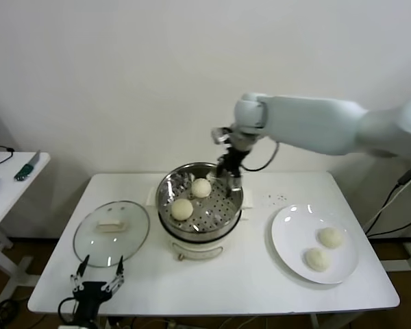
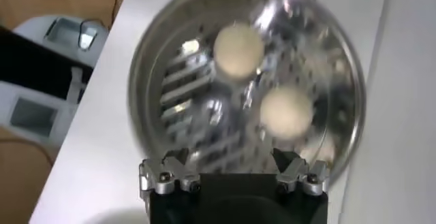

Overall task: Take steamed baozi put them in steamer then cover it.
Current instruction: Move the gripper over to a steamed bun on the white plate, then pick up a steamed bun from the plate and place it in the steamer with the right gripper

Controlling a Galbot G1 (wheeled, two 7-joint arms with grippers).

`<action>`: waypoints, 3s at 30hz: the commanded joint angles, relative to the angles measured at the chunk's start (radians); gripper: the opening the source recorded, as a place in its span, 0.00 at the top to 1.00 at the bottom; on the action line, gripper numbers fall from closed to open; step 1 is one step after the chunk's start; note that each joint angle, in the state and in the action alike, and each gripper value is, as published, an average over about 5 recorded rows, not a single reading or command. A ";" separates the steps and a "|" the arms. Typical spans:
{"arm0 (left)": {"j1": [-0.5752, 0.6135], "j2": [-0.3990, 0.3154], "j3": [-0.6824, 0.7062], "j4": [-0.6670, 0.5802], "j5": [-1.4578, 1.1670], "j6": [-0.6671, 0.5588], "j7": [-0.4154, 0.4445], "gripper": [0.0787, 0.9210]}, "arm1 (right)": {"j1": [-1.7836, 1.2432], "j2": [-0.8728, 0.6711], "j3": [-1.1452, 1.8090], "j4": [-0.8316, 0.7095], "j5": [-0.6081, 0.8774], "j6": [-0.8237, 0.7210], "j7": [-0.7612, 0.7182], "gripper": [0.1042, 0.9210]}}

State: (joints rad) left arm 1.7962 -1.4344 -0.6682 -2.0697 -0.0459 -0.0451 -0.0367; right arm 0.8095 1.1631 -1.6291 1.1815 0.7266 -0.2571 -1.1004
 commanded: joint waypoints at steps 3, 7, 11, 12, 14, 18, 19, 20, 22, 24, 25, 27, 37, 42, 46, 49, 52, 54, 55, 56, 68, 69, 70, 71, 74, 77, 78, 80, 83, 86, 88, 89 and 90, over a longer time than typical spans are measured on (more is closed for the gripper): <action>0.001 -0.004 -0.001 -0.006 0.017 0.006 0.003 0.12 | 0.049 -0.434 -0.046 0.254 -0.247 0.034 -0.057 0.12; 0.010 -0.008 -0.001 -0.016 0.033 0.005 0.012 0.12 | -0.038 -0.544 -0.025 0.266 -0.383 0.053 -0.063 0.12; 0.014 -0.018 -0.002 -0.024 0.041 0.008 0.013 0.12 | -0.175 -0.620 0.050 0.247 -0.473 0.063 -0.061 0.12; 0.014 -0.020 -0.004 -0.026 0.041 0.009 0.012 0.12 | -0.214 -0.636 0.072 0.239 -0.491 0.066 -0.061 0.12; 0.016 -0.022 -0.008 -0.027 0.041 0.010 0.012 0.12 | -0.287 -0.662 0.113 0.224 -0.526 0.074 -0.061 0.12; 0.016 -0.028 -0.018 -0.019 0.041 0.011 0.011 0.12 | -0.419 -0.692 0.203 0.194 -0.584 0.087 -0.063 0.12; 0.016 -0.029 -0.019 -0.017 0.042 0.011 0.011 0.12 | -0.446 -0.692 0.224 0.186 -0.594 0.089 -0.063 0.12; 0.016 -0.030 -0.019 -0.015 0.042 0.011 0.011 0.12 | -0.471 -0.691 0.244 0.178 -0.603 0.091 -0.063 0.12; 0.015 -0.033 -0.018 -0.011 0.044 0.011 0.011 0.12 | -0.517 -0.686 0.283 0.164 -0.617 0.095 -0.063 0.12; 0.015 -0.034 -0.016 -0.008 0.045 0.012 0.011 0.12 | -0.554 -0.675 0.316 0.150 -0.624 0.096 -0.063 0.12; 0.014 -0.035 -0.016 -0.006 0.046 0.013 0.011 0.12 | -0.571 -0.667 0.332 0.142 -0.627 0.097 -0.062 0.12; 0.012 -0.036 -0.016 -0.003 0.047 0.014 0.012 0.12 | -0.600 -0.650 0.359 0.125 -0.634 0.099 -0.061 0.12; 0.011 -0.042 -0.023 0.009 0.046 0.018 0.012 0.12 | -0.651 -0.554 0.399 0.071 -0.633 0.093 -0.026 0.12; 0.013 -0.045 -0.027 0.012 0.043 0.017 0.010 0.12 | -0.656 -0.531 0.395 0.054 -0.641 0.096 -0.024 0.12; 0.013 -0.046 -0.025 0.015 0.042 0.017 0.009 0.12 | -0.657 -0.522 0.395 0.044 -0.649 0.100 -0.026 0.12; 0.011 -0.047 -0.024 0.016 0.043 0.019 0.009 0.12 | -0.658 -0.519 0.398 0.041 -0.649 0.101 -0.025 0.16; 0.009 -0.046 -0.023 0.015 0.042 0.020 0.009 0.12 | -0.656 -0.517 0.399 0.040 -0.651 0.102 -0.024 0.23; 0.009 -0.046 -0.023 0.015 0.042 0.020 0.009 0.12 | -0.655 -0.517 0.399 0.039 -0.654 0.103 -0.024 0.26; 0.008 -0.046 -0.023 0.015 0.042 0.020 0.009 0.12 | -0.655 -0.518 0.399 0.039 -0.656 0.104 -0.024 0.27; 0.008 -0.046 -0.023 0.015 0.042 0.020 0.009 0.12 | -0.656 -0.519 0.400 0.039 -0.656 0.105 -0.024 0.28; 0.004 -0.041 -0.016 0.015 0.042 0.025 0.010 0.12 | -0.468 -0.514 0.319 0.059 -0.632 0.208 -0.051 0.33; 0.004 -0.040 -0.015 0.015 0.043 0.025 0.010 0.12 | -0.417 -0.503 0.290 0.060 -0.631 0.246 -0.061 0.33; 0.004 -0.040 -0.014 0.014 0.043 0.026 0.011 0.12 | -0.358 -0.484 0.257 0.058 -0.630 0.288 -0.075 0.33; 0.004 -0.039 -0.012 0.014 0.044 0.026 0.011 0.12 | -0.300 -0.463 0.226 0.057 -0.630 0.331 -0.087 0.33; 0.004 -0.038 -0.008 0.013 0.048 0.027 0.012 0.12 | -0.129 -0.379 0.143 0.051 -0.628 0.448 -0.122 0.32; 0.004 -0.039 -0.005 0.011 0.054 0.028 0.012 0.12 | -0.005 -0.298 0.087 0.058 -0.608 0.524 -0.141 0.32; 0.004 -0.039 -0.003 0.011 0.055 0.029 0.012 0.12 | 0.019 -0.273 0.079 0.060 -0.602 0.544 -0.145 0.32; 0.004 -0.039 -0.001 0.009 0.056 0.031 0.013 0.12 | 0.054 -0.222 0.078 0.064 -0.593 0.581 -0.153 0.32; 0.004 -0.041 0.004 0.003 0.058 0.038 0.020 0.12 | 0.065 -0.152 0.094 0.081 -0.593 0.617 -0.160 0.31; 0.000 -0.045 0.011 -0.002 0.066 0.042 0.027 0.12 | 0.058 -0.085 0.108 0.114 -0.598 0.643 -0.162 0.31; -0.002 -0.049 0.015 -0.002 0.070 0.042 0.028 0.12 | 0.050 -0.036 0.119 0.129 -0.605 0.665 -0.162 0.31; -0.002 -0.049 0.016 -0.002 0.070 0.042 0.028 0.12 | 0.045 -0.011 0.124 0.134 -0.609 0.676 -0.162 0.31; 0.000 -0.049 0.017 -0.002 0.070 0.042 0.029 0.12 | 0.040 0.016 0.128 0.136 -0.613 0.688 -0.162 0.31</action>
State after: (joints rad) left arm 1.7960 -1.4811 -0.6540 -2.0701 0.0181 -0.0077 -0.0126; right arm 0.7241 0.9491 -1.4706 1.2774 0.1149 0.2775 -1.2385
